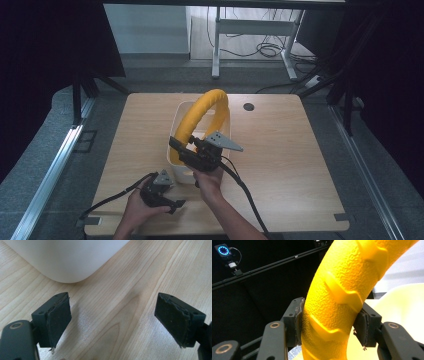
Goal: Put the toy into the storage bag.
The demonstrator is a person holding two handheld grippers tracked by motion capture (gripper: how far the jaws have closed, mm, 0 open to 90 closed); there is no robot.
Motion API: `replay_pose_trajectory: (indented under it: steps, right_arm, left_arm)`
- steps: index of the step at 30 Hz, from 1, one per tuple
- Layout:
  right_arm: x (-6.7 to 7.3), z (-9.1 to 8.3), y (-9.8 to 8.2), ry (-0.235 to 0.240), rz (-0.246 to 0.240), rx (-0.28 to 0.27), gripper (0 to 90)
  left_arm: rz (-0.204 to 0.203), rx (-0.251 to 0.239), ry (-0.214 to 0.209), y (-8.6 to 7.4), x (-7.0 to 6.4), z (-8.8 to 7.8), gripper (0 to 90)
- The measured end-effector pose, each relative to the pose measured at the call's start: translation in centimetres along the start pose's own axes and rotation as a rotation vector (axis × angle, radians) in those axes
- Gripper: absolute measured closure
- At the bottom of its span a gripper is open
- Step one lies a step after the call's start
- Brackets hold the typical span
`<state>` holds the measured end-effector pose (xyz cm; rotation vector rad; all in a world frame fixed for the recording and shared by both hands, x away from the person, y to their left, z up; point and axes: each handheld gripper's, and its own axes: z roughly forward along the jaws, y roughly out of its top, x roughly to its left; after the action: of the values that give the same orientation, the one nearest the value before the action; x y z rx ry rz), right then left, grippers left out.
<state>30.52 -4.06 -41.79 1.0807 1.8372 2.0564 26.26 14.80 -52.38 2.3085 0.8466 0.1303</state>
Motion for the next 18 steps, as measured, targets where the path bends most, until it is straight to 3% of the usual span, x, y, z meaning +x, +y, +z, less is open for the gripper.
replay_pose_trajectory:
  steps: [8,18]
  right_arm:
    - [0.0,-0.8,0.5,0.023,-0.040,0.012,35.9]
    - [-1.6,-3.4,1.3,0.035,-0.069,0.041,34.0]
  left_arm:
    - [-0.002,0.004,-0.002,0.0,0.1,0.1,13.8]
    - [0.000,0.014,0.002,0.0,0.0,0.1,13.6]
